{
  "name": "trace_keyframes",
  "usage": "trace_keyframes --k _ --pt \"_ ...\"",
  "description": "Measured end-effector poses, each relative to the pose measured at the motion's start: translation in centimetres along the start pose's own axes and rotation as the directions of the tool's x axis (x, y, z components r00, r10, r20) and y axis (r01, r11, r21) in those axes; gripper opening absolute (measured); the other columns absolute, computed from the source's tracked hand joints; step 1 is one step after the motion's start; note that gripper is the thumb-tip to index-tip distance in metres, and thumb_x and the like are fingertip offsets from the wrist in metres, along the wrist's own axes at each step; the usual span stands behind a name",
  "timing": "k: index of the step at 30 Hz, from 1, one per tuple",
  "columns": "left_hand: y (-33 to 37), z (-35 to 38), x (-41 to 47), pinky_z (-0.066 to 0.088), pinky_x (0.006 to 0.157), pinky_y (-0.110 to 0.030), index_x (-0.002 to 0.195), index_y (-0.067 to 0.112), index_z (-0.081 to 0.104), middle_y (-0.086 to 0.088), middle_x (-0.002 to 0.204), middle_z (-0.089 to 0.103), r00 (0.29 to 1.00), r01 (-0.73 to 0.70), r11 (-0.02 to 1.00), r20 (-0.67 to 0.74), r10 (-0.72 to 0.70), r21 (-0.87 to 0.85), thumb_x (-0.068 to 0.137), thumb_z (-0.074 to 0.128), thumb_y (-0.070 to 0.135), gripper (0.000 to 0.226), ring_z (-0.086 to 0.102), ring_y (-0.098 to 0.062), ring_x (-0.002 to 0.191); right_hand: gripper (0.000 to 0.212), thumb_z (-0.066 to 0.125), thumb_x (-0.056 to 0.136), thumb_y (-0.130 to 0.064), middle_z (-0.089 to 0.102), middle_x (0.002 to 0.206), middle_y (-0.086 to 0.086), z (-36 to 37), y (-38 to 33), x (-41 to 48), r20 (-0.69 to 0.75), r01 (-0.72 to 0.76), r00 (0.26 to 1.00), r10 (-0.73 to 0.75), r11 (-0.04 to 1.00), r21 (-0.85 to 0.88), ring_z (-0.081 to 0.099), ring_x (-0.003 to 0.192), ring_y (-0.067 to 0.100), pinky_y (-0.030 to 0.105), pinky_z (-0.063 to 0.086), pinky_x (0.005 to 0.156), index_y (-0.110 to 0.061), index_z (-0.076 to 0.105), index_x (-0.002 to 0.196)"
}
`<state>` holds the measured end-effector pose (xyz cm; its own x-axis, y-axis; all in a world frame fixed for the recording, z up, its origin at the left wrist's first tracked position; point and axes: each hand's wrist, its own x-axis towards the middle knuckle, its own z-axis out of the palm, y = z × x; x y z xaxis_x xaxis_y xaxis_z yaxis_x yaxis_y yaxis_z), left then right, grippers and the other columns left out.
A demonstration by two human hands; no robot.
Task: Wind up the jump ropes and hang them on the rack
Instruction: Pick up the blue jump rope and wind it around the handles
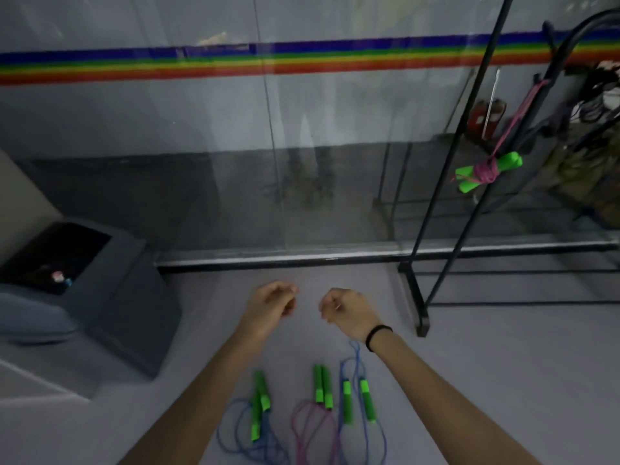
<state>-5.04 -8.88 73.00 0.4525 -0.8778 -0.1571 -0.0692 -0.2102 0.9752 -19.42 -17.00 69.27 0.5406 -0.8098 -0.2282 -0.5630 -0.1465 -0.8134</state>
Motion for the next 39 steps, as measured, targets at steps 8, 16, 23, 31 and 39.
trace_keyframes --k 8,16,23,31,39 --pt "-12.9 -1.3 -0.9 0.041 0.043 -0.010 0.065 0.013 0.060 0.008 0.038 0.056 0.998 0.068 0.996 -0.013 -0.069 -0.059 0.088 0.053 -0.003 0.029 0.048 0.001 0.035 0.013 0.053 0.078 -0.018 0.071 0.094 0.016 10.4 11.3 1.3 0.110 -0.197 0.970 0.216 0.967 -0.162 0.065 0.094 0.031 0.042 0.052 0.088 -0.015 0.066 0.079" --pt "-38.1 3.6 5.0 0.043 0.045 -0.008 0.070 0.017 0.061 0.011 0.042 0.060 1.000 -0.011 0.997 0.027 0.014 -0.078 0.090 0.050 0.002 0.028 0.051 0.003 0.039 0.022 0.047 0.083 -0.019 0.071 0.091 0.019 23.7 36.5 10.5 0.002 -0.302 0.949 0.316 0.909 -0.288 0.067 0.088 0.031 0.039 0.054 0.084 -0.005 0.065 0.079" --pt "-58.8 6.9 10.5 0.045 0.049 -0.009 0.076 0.017 0.063 0.010 0.047 0.060 0.996 -0.040 0.998 0.079 0.043 -0.043 0.092 0.050 0.006 0.024 0.052 0.002 0.043 0.032 0.043 0.087 -0.016 0.060 0.120 0.023 32.8 57.2 18.9 -0.128 -0.405 0.912 0.390 0.804 -0.436 0.055 0.113 0.036 0.038 0.045 0.092 0.001 0.058 0.109" --pt "-64.8 9.1 12.9 0.044 0.049 -0.010 0.074 0.018 0.063 0.010 0.045 0.059 0.996 -0.018 0.998 0.087 0.023 -0.053 0.092 0.049 0.006 0.026 0.051 0.002 0.042 0.083 0.062 0.067 -0.065 0.017 0.151 0.013 37.0 66.8 20.2 -0.295 -0.605 0.785 0.545 0.573 -0.552 0.013 0.139 0.040 0.069 0.017 0.104 -0.025 0.036 0.135" --pt "-65.8 9.6 14.1 0.045 0.052 -0.012 0.074 0.019 0.064 0.010 0.048 0.061 0.987 0.012 1.000 0.160 -0.014 0.010 0.092 0.050 0.007 0.026 0.053 0.001 0.044 0.074 0.072 0.063 -0.058 0.019 0.137 0.013 39.3 70.0 21.2 -0.307 -0.685 0.725 0.616 0.598 -0.416 0.028 0.124 0.039 0.059 0.038 0.096 -0.017 0.050 0.122"
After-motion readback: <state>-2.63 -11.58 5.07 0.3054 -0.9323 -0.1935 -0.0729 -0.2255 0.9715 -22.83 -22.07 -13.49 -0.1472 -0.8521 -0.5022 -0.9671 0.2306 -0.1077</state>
